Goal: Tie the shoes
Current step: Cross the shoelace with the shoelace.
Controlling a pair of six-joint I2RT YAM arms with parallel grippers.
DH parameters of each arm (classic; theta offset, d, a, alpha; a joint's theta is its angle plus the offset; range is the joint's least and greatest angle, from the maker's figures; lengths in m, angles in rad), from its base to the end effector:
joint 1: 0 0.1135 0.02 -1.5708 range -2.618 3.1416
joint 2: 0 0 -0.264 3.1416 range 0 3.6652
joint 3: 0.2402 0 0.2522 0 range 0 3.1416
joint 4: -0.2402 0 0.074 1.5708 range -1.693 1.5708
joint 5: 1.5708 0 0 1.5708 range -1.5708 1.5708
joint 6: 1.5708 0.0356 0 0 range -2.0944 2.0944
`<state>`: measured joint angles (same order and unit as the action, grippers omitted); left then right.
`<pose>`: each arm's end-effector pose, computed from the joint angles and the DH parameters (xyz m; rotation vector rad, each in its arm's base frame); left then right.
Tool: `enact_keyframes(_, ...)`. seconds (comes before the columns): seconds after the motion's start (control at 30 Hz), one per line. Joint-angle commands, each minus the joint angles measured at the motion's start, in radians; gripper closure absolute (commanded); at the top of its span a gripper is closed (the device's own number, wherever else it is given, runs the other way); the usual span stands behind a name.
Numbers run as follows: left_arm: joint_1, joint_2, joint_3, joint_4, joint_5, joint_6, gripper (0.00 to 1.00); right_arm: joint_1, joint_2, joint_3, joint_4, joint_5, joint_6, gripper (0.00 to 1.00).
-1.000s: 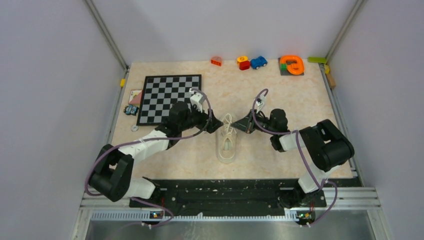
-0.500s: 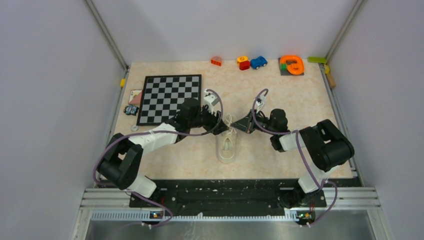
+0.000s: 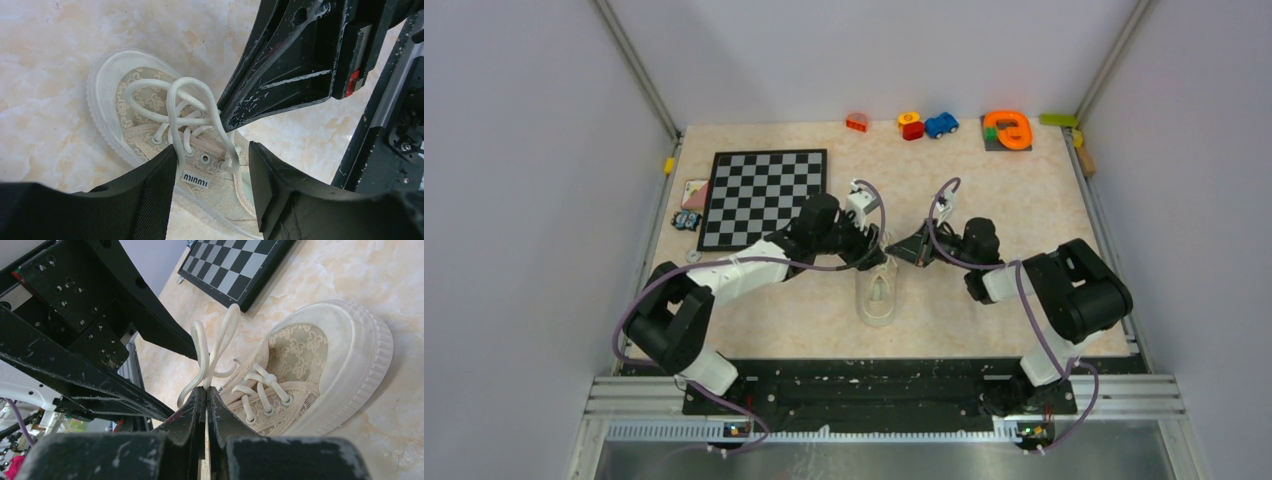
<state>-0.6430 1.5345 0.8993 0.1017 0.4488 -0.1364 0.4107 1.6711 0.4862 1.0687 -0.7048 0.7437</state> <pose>0.2585 -0.2129 0.2263 0.8170 2.0286 -0.9281 0.2609 0.1388 0.1601 -0.2809 1.8606 1.4197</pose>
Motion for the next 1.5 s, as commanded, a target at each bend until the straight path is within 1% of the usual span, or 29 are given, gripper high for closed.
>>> enact_keyframes(0.0,-0.027,0.013,0.063,-0.06,-0.057,0.055,0.42,0.013,-0.023,0.023,0.044,-0.013,-0.006,1.0)
enact_keyframes(0.1,-0.04,0.023,0.081,-0.087,-0.084,0.069,0.45,0.014,-0.022,0.022,0.045,-0.016,-0.004,1.0)
enact_keyframes(0.2,-0.046,0.026,0.09,-0.097,-0.104,0.074,0.53,0.013,-0.022,0.023,0.048,-0.016,-0.003,1.0)
enact_keyframes(0.27,-0.048,0.027,0.094,-0.097,-0.107,0.076,0.61,0.013,-0.023,0.023,0.047,-0.017,-0.002,1.0)
enact_keyframes(0.33,-0.05,0.03,0.103,-0.129,-0.104,0.08,0.68,0.013,-0.022,0.023,0.048,-0.018,-0.002,1.0)
enact_keyframes(0.5,-0.054,0.042,0.12,-0.151,-0.087,0.095,0.76,0.013,-0.023,0.023,0.05,-0.019,0.001,1.0)
enact_keyframes(0.57,-0.055,0.041,0.122,-0.159,-0.092,0.103,0.81,0.014,-0.023,0.021,0.051,-0.019,0.001,1.0)
enact_keyframes(0.67,-0.055,0.035,0.126,-0.178,-0.099,0.114,0.96,0.011,-0.023,0.02,0.053,-0.019,0.005,1.0)
enact_keyframes(0.7,-0.055,0.036,0.13,-0.192,-0.102,0.119,0.99,0.013,-0.022,0.02,0.054,-0.019,0.006,1.0)
enact_keyframes(0.87,-0.057,0.029,0.131,-0.227,-0.125,0.127,1.0,0.006,-0.016,0.009,0.08,-0.023,0.023,1.0)
enact_keyframes(1.1,-0.058,0.005,0.098,-0.201,-0.121,0.127,1.0,-0.003,0.043,0.0,0.211,-0.057,0.101,1.0)
enact_keyframes(1.2,-0.059,0.003,0.095,-0.204,-0.121,0.155,1.0,-0.005,0.048,0.006,0.201,-0.054,0.105,1.0)
enact_keyframes(1.47,-0.069,-0.005,0.079,-0.173,-0.116,0.176,1.0,-0.004,0.049,0.012,0.172,-0.049,0.097,0.94)
